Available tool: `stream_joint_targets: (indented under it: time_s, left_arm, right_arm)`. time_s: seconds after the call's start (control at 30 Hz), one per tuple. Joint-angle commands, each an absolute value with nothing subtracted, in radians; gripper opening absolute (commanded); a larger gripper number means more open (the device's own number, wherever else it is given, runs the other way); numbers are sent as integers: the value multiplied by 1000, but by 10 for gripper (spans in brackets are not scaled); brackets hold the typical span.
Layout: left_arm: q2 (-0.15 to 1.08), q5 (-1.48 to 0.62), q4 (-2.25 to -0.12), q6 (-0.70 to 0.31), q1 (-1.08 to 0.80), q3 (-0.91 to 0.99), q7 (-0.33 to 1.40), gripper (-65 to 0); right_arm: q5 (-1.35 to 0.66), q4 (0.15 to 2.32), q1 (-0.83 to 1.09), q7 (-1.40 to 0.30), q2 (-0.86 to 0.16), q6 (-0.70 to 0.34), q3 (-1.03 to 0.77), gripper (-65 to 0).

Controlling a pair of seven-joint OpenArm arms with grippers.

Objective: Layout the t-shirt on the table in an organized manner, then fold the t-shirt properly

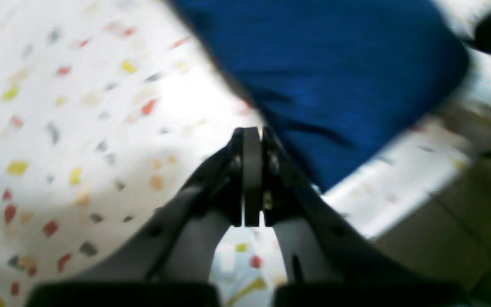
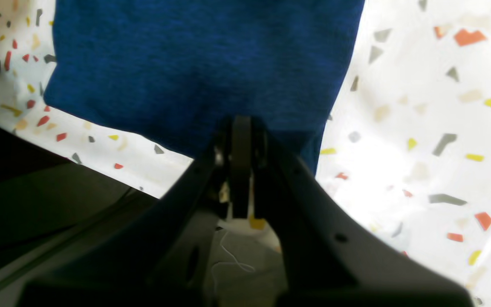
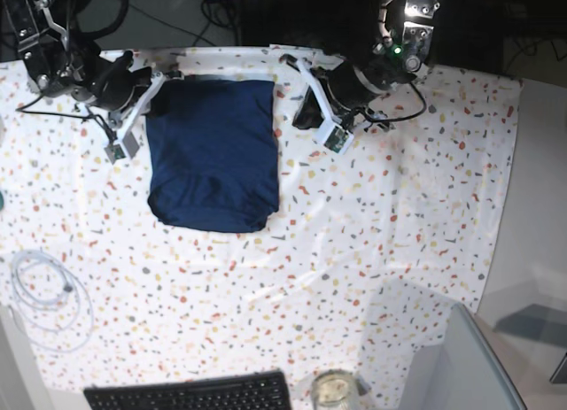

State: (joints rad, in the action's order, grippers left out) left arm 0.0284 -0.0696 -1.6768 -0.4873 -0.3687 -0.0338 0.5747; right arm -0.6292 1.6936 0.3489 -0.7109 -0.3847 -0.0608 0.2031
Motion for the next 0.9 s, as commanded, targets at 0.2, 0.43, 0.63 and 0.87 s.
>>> stream_joint_targets:
  time_s: [0.2, 0.43, 0.63, 0.87]
  left_arm:
    - [67, -88, -1633, -487, -372, 25, 556, -650]
    - [102, -91, -1659, -490, -412, 111, 556, -650]
    - [165, -84, -1808, -490, -561, 116, 556, -650]
    - [265, -82, -1871, -489, -771, 116, 556, -650]
  right_arm:
    - [-633, 1624, 341, -699, -395, -62, 196, -648]
    - [-633, 1799, 386, -700, -401, -61, 194, -648]
    - [-633, 1939, 530, -736, -478, -61, 47, -650]
    - [-633, 2017, 816, -776, -541, -65, -79, -650]
